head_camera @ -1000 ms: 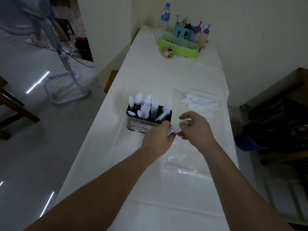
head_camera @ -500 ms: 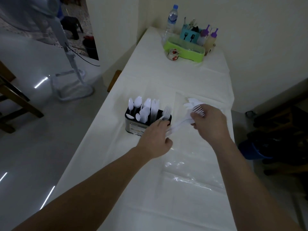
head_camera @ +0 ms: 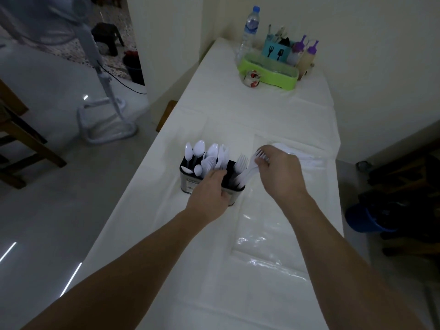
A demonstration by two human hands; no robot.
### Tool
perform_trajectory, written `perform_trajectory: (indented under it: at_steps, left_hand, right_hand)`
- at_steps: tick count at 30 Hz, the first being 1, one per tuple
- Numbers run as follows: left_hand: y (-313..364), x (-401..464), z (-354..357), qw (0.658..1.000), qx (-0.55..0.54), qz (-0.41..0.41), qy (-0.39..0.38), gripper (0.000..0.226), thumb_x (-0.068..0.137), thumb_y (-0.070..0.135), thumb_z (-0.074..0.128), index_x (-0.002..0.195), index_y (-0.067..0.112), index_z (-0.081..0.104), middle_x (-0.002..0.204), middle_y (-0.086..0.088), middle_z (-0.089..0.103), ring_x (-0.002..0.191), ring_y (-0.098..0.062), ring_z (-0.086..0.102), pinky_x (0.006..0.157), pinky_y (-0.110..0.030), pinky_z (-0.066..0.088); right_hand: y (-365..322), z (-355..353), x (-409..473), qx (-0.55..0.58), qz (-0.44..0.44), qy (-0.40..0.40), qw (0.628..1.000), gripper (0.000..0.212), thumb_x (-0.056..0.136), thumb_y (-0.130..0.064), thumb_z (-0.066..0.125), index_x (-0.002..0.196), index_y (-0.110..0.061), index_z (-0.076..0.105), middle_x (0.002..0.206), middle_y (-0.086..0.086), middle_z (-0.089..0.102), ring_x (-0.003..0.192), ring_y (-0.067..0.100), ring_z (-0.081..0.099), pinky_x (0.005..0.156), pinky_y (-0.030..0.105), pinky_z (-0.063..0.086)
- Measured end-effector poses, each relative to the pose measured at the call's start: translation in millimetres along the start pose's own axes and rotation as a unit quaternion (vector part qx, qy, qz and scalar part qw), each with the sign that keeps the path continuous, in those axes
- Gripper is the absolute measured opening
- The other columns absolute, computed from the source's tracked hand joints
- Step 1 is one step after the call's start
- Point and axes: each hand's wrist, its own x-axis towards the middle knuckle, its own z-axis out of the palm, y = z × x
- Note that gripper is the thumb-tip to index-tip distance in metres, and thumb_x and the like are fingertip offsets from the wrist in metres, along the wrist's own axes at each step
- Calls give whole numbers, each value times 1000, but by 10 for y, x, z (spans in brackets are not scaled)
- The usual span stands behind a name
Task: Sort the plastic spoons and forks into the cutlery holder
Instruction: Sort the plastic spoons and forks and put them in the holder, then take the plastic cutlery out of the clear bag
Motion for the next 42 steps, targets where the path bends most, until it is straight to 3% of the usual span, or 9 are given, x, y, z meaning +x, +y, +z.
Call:
perform_trajectory:
  at_steps: [4, 8, 15, 25, 29, 34, 37, 39, 42]
  left_hand:
    - [4, 0, -5, 1000, 13, -5, -14, 51, 87, 6, 50, 138, 6, 47, 141, -9, 50, 127, -28, 49, 102, -38, 42]
    - [-11, -24, -9, 999, 21, -5, -27, 51, 86, 4, 49, 138, 6, 49, 138, -11, 52, 122, -31, 52, 98, -41, 46]
    - [-85, -76, -9, 998, 43, 4, -51, 52, 83, 5, 47, 135, 9, 50, 135, -7, 54, 119, -29, 54, 94, -43, 49]
    - [-71, -99, -47, 996, 54, 14, -71, 56, 84, 5, 48, 140, 7, 45, 142, -8, 48, 128, -28, 48, 104, -42, 43]
    - [-49, -116, -52, 996, 56, 23, -68, 49, 84, 4, 48, 133, 6, 50, 138, -9, 51, 125, -29, 50, 102, -43, 45]
    - [-36, -151, -47, 995, 61, 51, -57, 55, 84, 2, 49, 139, 6, 46, 147, -7, 45, 132, -26, 45, 104, -42, 43]
    - [-33, -226, -18, 996, 62, 65, -24, 54, 83, 4, 50, 137, 8, 49, 145, -6, 45, 125, -26, 52, 97, -42, 49]
    - [-19, -308, 8, 993, 68, 93, 14, 47, 81, 7, 52, 127, 10, 57, 132, -4, 53, 107, -27, 60, 80, -39, 55]
    - [18, -405, 79, 985, 96, 136, 41, 33, 77, 12, 49, 107, 13, 63, 109, -2, 57, 83, -25, 61, 61, -33, 51]
  right_hand:
    - [21, 221, 56, -51, 8, -51, 997, 9, 94, -17, 54, 97, -13, 62, 81, 14, 67, 80, 34, 62, 61, 31, 39]
    - [42, 448, 41, -32, 34, -99, 994, 15, 92, -15, 56, 104, -9, 62, 90, 15, 69, 86, 35, 62, 69, 36, 49]
    - [70, 629, 60, -25, 61, -80, 995, 25, 89, -14, 61, 114, -10, 62, 105, 12, 62, 98, 30, 60, 78, 33, 45]
    - [103, 705, 37, 3, 86, -69, 994, 20, 87, -14, 60, 107, -11, 59, 98, 12, 60, 89, 31, 58, 68, 29, 37]
    - [102, 689, 23, 29, 102, -68, 992, 36, 83, -17, 68, 117, -12, 55, 105, 12, 63, 97, 30, 60, 78, 34, 47]
    - [119, 621, -52, 42, 110, -72, 990, 53, 85, -23, 70, 132, -12, 47, 117, 9, 58, 105, 27, 58, 84, 34, 45]
    - [185, 535, -163, 49, 110, -59, 991, 55, 87, -28, 68, 134, -13, 45, 120, 6, 56, 103, 24, 60, 86, 33, 45]
    - [280, 452, -284, 42, 104, -51, 992, 53, 89, -28, 66, 135, -14, 45, 121, 5, 56, 102, 23, 61, 87, 34, 47]
    - [484, 331, -510, 13, 92, -49, 994, 50, 91, -28, 65, 135, -15, 46, 121, 6, 56, 101, 22, 62, 86, 35, 50]
